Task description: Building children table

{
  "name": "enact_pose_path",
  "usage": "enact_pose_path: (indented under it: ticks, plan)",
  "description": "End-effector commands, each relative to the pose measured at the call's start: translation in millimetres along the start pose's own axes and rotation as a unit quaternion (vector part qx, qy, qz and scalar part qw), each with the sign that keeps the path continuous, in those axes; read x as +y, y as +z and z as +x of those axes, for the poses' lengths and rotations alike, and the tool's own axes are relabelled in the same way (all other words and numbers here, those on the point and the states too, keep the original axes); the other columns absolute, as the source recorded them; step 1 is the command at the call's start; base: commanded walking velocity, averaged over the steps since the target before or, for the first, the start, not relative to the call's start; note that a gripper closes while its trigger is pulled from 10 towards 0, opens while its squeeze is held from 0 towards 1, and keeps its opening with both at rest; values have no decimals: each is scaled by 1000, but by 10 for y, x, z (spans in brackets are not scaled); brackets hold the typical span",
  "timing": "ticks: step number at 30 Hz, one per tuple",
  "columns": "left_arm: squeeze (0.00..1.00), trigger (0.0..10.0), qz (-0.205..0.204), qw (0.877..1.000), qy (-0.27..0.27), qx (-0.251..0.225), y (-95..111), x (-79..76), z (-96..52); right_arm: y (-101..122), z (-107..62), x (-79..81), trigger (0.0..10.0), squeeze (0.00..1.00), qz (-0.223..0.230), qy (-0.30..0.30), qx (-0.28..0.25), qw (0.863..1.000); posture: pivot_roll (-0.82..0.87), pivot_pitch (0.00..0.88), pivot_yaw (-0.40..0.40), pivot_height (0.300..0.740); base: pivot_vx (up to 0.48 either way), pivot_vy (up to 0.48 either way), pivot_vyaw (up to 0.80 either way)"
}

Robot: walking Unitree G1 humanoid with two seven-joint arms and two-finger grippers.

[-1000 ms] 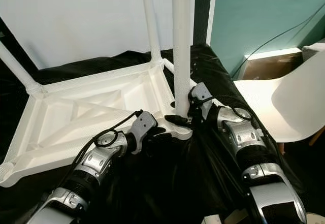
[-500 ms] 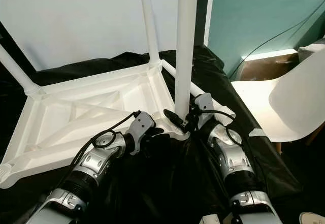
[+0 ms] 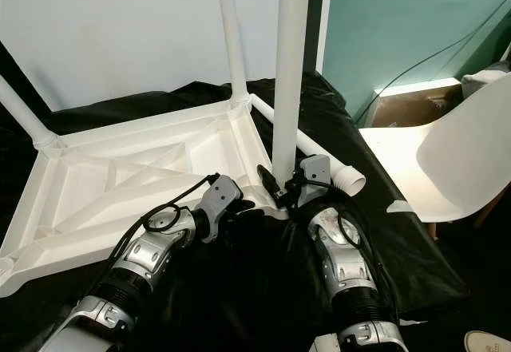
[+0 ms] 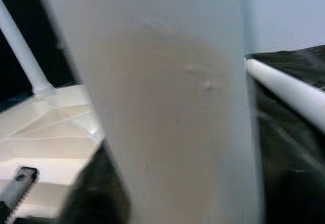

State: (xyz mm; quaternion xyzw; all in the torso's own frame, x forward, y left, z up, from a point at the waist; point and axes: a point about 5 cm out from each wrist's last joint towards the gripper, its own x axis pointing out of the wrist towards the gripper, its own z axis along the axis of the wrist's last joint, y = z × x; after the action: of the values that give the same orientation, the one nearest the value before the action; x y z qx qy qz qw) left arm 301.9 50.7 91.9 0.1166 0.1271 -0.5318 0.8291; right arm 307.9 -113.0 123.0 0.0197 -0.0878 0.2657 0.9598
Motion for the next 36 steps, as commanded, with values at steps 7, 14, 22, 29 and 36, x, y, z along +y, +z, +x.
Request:
enact_pose_path:
  ticks: [7, 14, 22, 29, 36]
  plan:
    - [0, 10000, -56, 996, -27, 58, -372, -196, 30, -23, 27, 165, 10000, 0, 7, 126, 38, 991, 66, 0, 25, 740, 0, 0, 0]
    - [0, 10000, -58, 996, -29, 57, -372, -201, 24, 78, 51, -58, 10000, 0, -75, 255, 73, 961, 68, 0, 19, 740, 0, 0, 0]
    - [0, 10000, -60, 996, -28, 55, -373, -220, 29, 96, 131, -170, 10000, 1000, -110, 287, 109, 945, 78, 0, 15, 740, 0, 0, 0]
    - [0, 10000, -62, 996, -25, 56, -381, -210, 1, 28, 97, -97, 10000, 1000, -71, 292, 110, 947, 80, 0, 20, 740, 0, 0, 0]
    - [0, 10000, -63, 996, -25, 56, -390, -224, 1, -56, 61, 98, 5804, 1000, -25, 243, 77, 967, 79, 0, 23, 740, 0, 0, 0]
